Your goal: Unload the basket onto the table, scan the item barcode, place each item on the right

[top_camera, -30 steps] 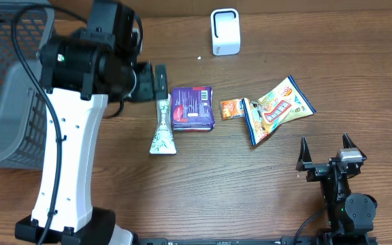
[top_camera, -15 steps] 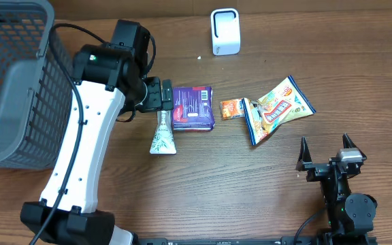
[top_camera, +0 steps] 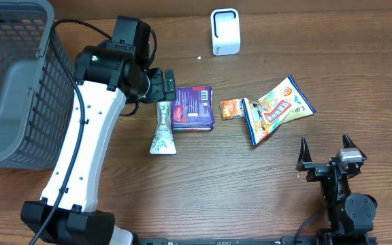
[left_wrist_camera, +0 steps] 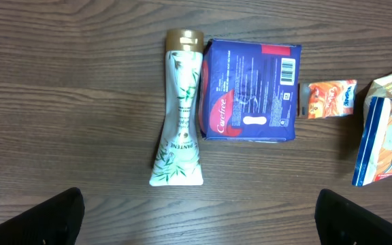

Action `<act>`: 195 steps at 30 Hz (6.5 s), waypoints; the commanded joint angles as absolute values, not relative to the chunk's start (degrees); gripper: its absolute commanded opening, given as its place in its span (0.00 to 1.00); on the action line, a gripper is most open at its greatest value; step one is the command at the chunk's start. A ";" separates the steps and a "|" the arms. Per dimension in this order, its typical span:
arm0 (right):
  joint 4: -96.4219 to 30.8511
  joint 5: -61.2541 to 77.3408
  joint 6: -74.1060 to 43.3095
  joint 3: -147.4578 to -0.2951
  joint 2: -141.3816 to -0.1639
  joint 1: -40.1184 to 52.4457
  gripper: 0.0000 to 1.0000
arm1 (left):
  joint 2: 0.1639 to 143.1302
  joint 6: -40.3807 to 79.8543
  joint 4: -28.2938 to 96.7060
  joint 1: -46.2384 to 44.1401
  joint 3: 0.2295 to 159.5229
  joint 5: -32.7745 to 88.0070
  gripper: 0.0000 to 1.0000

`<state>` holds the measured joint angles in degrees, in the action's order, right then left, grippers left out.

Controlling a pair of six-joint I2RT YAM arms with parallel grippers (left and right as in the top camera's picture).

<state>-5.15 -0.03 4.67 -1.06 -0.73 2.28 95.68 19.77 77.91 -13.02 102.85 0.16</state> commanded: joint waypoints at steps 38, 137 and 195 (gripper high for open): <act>-38.70 41.21 0.51 -70.83 -53.80 2.20 1.00 | 95.35 20.80 77.71 -12.88 102.48 -0.58 1.00; -65.49 17.12 -18.44 -82.24 -111.77 15.77 0.04 | 95.35 20.80 77.71 -12.78 102.48 -0.58 1.00; -81.08 9.08 -16.03 -92.07 -119.28 14.37 0.23 | 95.35 20.80 77.71 -12.78 102.48 -0.58 1.00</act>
